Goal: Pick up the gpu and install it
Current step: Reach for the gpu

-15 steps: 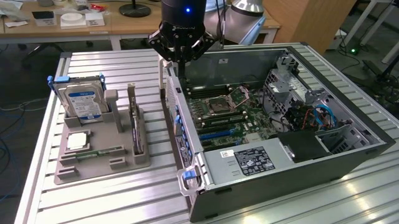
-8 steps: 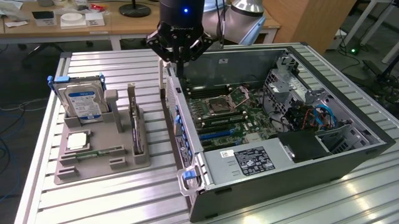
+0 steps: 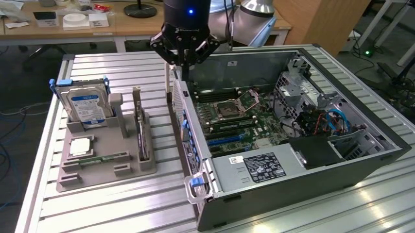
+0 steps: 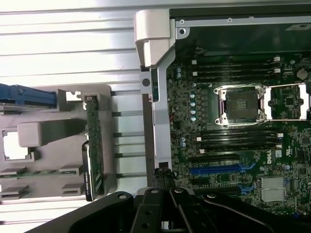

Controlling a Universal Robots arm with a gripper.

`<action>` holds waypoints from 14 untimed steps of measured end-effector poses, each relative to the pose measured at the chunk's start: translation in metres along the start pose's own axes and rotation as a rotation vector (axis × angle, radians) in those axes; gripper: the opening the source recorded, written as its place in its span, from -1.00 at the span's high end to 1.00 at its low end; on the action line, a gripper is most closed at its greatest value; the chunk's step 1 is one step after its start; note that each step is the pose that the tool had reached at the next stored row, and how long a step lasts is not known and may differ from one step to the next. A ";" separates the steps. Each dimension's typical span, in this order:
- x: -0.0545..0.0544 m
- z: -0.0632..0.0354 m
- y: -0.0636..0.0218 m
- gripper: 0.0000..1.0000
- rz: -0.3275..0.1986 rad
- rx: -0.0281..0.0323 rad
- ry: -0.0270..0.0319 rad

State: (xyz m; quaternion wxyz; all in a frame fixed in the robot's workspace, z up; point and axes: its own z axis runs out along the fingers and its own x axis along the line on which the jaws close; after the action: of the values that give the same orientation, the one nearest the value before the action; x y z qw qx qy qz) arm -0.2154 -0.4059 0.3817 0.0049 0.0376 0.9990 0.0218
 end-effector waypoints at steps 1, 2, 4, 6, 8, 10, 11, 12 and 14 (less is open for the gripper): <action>0.000 0.0001 -0.0001 0.79 0.000 0.0000 0.0001; 0.001 0.0001 -0.0002 0.79 0.000 0.0000 0.0001; 0.002 0.0003 -0.0005 0.79 0.000 0.0000 0.0002; 0.003 0.0004 -0.0007 0.79 0.000 0.0000 0.0004; 0.004 0.0005 -0.0010 0.79 0.000 0.0000 0.0004; 0.005 0.0007 -0.0013 0.79 0.000 0.0000 0.0004; 0.006 0.0007 -0.0015 0.79 0.000 0.0000 0.0005; 0.007 0.0008 -0.0017 0.79 0.000 -0.0001 0.0005; 0.008 0.0009 -0.0019 0.79 0.000 0.0000 0.0006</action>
State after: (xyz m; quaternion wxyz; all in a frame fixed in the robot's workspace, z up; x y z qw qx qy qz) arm -0.2234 -0.4072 0.3806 0.0046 0.0376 0.9990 0.0218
